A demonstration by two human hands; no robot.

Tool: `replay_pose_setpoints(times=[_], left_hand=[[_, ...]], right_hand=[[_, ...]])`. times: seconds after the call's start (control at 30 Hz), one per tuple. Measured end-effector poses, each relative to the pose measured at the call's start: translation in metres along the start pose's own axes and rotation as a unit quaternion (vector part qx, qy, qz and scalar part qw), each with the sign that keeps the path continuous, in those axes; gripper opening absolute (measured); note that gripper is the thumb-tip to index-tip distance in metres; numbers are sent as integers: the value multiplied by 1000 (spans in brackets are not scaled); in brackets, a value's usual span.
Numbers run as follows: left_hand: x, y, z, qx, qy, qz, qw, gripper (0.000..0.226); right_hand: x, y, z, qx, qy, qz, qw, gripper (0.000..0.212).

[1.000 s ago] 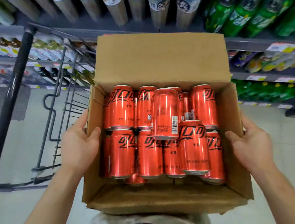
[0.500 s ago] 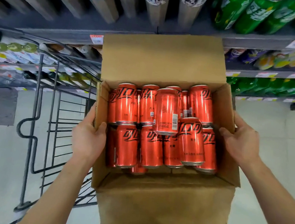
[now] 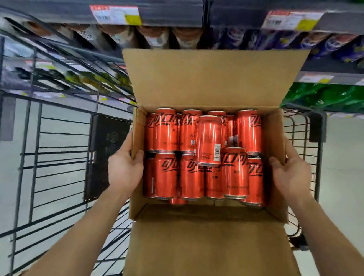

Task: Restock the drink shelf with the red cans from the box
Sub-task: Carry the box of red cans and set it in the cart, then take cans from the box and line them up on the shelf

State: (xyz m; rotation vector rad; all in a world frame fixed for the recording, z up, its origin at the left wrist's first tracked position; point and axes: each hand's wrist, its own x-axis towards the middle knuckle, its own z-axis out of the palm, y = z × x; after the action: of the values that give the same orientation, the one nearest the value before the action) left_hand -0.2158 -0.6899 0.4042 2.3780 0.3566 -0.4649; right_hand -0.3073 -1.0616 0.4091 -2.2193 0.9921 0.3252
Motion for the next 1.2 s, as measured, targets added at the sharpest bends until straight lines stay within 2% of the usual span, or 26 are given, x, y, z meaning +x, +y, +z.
replay_pose_setpoints(times=[0.47, 0.6, 0.73, 0.9, 0.97, 1.03, 1.1, 1.13, 1.2], left_hand=[[61, -74, 107, -5, -13, -36, 999, 62], [67, -89, 122, 2, 9, -26, 1000, 64], [67, -95, 124, 10, -6, -45, 999, 63], [60, -74, 104, 78, -44, -25, 996, 55], [54, -55, 91, 71, -13, -42, 997, 53], [45, -32, 82, 34, 39, -55, 997, 50], [33, -5, 78, 2, 96, -24, 995, 41], [29, 8, 80, -8, 100, -3, 995, 36], [24, 34, 89, -15, 34, 23, 999, 36]], right_hand=[[46, 73, 103, -7, 26, 42, 999, 62], [51, 79, 112, -12, 45, 47, 998, 62], [49, 74, 109, -13, 41, 58, 997, 64], [46, 58, 90, -31, -23, 74, 997, 63], [44, 47, 81, -42, 18, 66, 997, 60], [36, 29, 73, -13, 92, 27, 995, 50], [24, 8, 67, 34, 128, -9, 991, 35], [17, -1, 67, 54, 112, -18, 992, 29], [3, -14, 76, 70, 30, -9, 997, 31]])
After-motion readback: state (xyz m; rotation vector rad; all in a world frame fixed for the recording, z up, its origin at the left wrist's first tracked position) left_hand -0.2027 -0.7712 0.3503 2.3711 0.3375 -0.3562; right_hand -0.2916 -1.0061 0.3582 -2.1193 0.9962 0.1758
